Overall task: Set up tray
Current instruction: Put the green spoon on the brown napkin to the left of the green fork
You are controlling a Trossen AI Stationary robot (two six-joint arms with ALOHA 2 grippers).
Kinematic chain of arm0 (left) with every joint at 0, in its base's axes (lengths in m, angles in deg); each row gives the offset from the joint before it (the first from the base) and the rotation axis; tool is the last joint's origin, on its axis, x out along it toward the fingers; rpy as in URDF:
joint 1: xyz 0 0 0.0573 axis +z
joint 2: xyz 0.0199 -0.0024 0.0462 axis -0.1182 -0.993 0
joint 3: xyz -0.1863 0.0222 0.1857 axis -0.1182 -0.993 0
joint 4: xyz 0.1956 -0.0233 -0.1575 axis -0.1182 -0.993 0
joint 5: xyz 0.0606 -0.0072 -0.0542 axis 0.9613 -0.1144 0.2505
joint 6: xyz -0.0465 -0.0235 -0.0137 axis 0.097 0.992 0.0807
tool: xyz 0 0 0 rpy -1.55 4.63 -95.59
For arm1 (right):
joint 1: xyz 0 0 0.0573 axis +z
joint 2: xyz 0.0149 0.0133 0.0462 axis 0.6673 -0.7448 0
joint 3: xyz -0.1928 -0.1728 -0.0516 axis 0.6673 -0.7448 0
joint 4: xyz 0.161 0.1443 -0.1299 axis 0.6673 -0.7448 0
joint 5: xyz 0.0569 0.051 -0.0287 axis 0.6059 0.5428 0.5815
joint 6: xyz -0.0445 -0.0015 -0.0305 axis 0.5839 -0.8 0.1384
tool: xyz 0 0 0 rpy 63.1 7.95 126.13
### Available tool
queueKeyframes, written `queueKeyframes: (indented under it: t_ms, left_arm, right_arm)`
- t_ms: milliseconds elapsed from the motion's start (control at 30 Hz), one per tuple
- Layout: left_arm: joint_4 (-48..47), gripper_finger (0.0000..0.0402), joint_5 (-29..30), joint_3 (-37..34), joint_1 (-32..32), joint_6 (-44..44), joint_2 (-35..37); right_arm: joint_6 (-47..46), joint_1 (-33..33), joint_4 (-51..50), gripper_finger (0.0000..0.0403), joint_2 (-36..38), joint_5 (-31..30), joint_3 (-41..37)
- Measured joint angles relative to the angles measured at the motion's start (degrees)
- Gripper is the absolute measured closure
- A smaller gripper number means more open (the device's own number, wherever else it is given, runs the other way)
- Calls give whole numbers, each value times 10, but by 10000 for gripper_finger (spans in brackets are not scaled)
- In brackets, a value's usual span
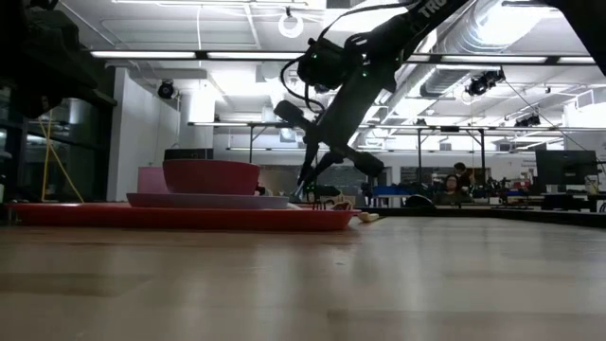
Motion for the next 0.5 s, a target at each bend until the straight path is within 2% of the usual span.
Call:
queueKeyframes:
  t_ms: [333, 500]
  left_arm:
    - [1, 284, 0, 0, 0, 0, 0]
    - [1, 284, 0, 0, 0, 0, 0]
  right_arm:
    - [0, -2, 36, 403, -32, 29, 0]
    - [3, -4, 34, 403, -32, 19, 0]
